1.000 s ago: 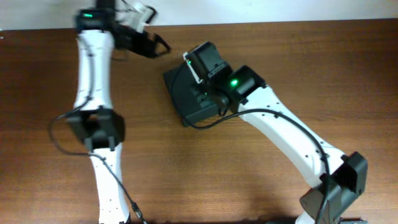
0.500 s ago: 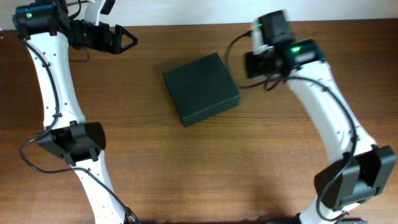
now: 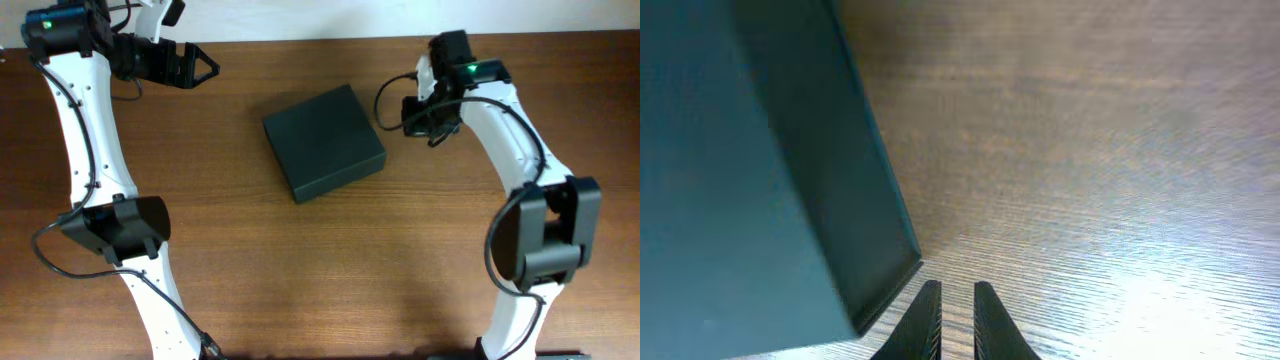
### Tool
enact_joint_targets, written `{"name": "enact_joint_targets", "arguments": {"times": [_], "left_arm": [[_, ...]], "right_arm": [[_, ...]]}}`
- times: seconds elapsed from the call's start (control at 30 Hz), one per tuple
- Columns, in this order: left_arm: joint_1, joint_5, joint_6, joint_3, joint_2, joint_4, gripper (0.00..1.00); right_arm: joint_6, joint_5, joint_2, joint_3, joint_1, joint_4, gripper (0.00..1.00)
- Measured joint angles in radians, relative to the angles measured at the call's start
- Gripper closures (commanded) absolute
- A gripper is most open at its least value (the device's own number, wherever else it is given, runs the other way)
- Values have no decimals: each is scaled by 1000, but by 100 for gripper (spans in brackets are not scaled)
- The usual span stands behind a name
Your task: Pack container
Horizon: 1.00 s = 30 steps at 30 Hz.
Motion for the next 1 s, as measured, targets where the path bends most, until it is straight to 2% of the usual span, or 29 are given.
{"name": "enact_joint_targets", "arguments": {"times": [0.4,1.0], "left_arm": [[0,-5,0,0,0,0,1],[0,-5,0,0,0,0,1]], "right_arm": [[2,-26,29,-2,19,-26,92],[-2,-19,29,-2,201,-69,92]]}}
